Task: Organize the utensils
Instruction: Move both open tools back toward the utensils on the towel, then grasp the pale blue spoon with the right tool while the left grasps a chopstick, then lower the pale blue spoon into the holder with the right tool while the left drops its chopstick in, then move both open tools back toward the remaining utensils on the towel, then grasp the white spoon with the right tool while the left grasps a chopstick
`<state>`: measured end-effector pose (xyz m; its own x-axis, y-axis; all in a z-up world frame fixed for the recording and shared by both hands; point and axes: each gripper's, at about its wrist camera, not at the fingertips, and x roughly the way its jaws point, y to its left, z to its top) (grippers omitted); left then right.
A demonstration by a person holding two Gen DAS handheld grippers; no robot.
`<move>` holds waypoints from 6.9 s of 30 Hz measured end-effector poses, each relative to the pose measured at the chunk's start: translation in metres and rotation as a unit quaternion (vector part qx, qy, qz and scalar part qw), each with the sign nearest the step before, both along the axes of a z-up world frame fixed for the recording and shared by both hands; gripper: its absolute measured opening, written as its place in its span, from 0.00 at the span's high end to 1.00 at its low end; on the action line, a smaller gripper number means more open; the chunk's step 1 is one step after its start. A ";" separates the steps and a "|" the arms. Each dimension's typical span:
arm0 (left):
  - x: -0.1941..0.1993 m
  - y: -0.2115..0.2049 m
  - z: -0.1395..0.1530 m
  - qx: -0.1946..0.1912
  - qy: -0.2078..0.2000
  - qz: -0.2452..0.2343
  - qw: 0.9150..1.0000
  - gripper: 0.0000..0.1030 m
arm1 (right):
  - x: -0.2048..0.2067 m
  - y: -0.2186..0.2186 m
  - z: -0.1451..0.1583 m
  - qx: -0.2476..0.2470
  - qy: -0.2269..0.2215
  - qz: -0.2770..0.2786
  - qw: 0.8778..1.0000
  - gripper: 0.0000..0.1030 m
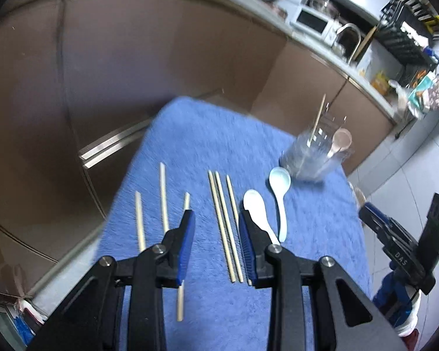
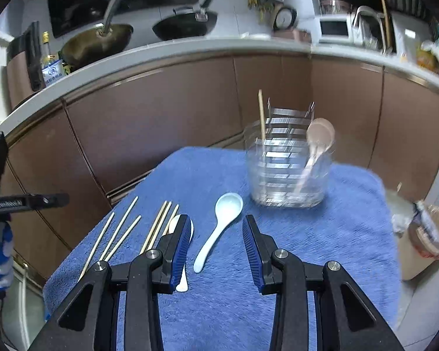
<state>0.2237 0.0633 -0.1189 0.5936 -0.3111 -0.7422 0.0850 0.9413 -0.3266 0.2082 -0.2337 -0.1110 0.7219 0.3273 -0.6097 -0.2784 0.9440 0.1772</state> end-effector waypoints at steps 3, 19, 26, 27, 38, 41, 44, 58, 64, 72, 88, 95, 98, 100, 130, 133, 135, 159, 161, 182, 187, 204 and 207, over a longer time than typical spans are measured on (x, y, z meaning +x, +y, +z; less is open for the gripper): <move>0.025 -0.012 -0.019 0.000 0.029 -0.011 1.000 0.72 | 0.028 -0.001 -0.023 0.014 0.032 0.005 0.999 0.67; 0.131 -0.039 -0.088 0.024 0.123 -0.010 0.992 0.79 | 0.120 0.004 -0.083 0.005 0.083 0.012 0.996 0.67; 0.150 -0.044 -0.103 0.044 0.142 -0.014 0.989 0.82 | 0.133 0.006 -0.093 -0.001 0.090 0.020 0.996 0.68; 0.152 -0.046 -0.105 0.046 0.145 -0.015 0.988 0.83 | 0.136 0.006 -0.094 -0.001 0.090 0.022 0.996 0.69; 0.157 -0.051 -0.113 0.053 0.161 -0.024 0.985 0.94 | 0.147 0.018 -0.100 -0.015 0.099 0.037 0.994 0.93; 0.154 -0.051 -0.110 0.051 0.152 -0.022 0.987 0.95 | 0.142 0.024 -0.098 -0.022 0.093 0.039 0.995 0.94; 0.146 -0.048 -0.099 0.045 0.132 -0.017 0.990 0.95 | 0.133 0.030 -0.094 -0.026 0.083 0.037 0.996 0.94; 0.061 -0.045 0.017 -0.008 -0.034 -0.018 0.999 0.96 | 0.041 0.001 -0.010 -0.009 -0.025 0.005 1.000 0.94; 0.036 -0.057 0.052 -0.043 -0.071 -0.034 0.996 0.96 | 0.007 -0.020 0.023 -0.013 -0.069 -0.023 0.997 0.94; 0.031 -0.095 0.117 -0.059 -0.151 -0.060 0.985 0.96 | 0.004 -0.062 0.085 -0.023 -0.160 -0.094 0.982 0.94; 0.123 -0.181 0.159 -0.050 -0.243 -0.050 0.968 0.96 | 0.110 -0.086 0.097 -0.079 -0.257 -0.205 0.941 0.93; 0.155 -0.209 0.116 -0.013 -0.241 -0.035 0.970 0.96 | 0.140 -0.080 0.053 -0.098 -0.247 -0.218 0.939 0.92; 0.163 -0.214 0.093 0.000 -0.229 -0.033 0.973 0.96 | 0.143 -0.077 0.038 -0.099 -0.236 -0.211 0.943 0.90; 0.166 -0.214 0.080 0.004 -0.220 -0.031 0.975 0.96 | 0.143 -0.078 0.032 -0.098 -0.231 -0.207 0.946 0.88; 0.003 -0.082 0.100 0.054 -0.168 -0.015 0.984 0.93 | -0.027 -0.057 0.047 -0.042 -0.141 -0.106 0.983 0.62; -0.019 -0.056 0.099 0.058 -0.167 0.006 0.984 0.89 | -0.040 -0.052 0.045 -0.033 -0.129 -0.099 0.986 0.62; -0.034 -0.040 0.096 0.062 -0.168 0.019 0.984 0.77 | -0.049 -0.046 0.045 -0.033 -0.123 -0.094 0.987 0.62; -0.071 0.019 0.052 0.036 -0.109 0.012 0.993 0.71 | -0.079 -0.005 0.036 -0.028 -0.072 -0.029 0.997 0.60; -0.064 0.016 0.043 0.035 -0.094 0.004 0.995 0.71 | -0.073 -0.003 0.028 -0.026 -0.059 -0.021 0.998 0.60; 0.033 -0.013 -0.060 0.057 0.038 -0.057 0.996 0.71 | 0.020 0.015 -0.052 -0.018 0.050 0.066 0.996 0.60; 0.053 -0.014 -0.075 0.074 0.058 -0.061 0.994 0.71 | 0.040 0.024 -0.065 -0.025 0.062 0.086 0.994 0.60; 0.091 -0.018 -0.107 0.082 0.131 -0.082 0.985 0.78 | 0.117 0.062 -0.086 -0.040 0.120 0.193 0.973 0.63; 0.094 -0.019 -0.109 0.086 0.138 -0.087 0.983 0.82 | 0.130 0.069 -0.093 -0.049 0.140 0.213 0.966 0.65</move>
<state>0.3176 0.0442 -0.2279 0.3115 -0.2461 -0.9178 0.1797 0.9637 -0.1974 0.3378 -0.1652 -0.2036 0.3373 0.4888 -0.8046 -0.5994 0.7705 0.2168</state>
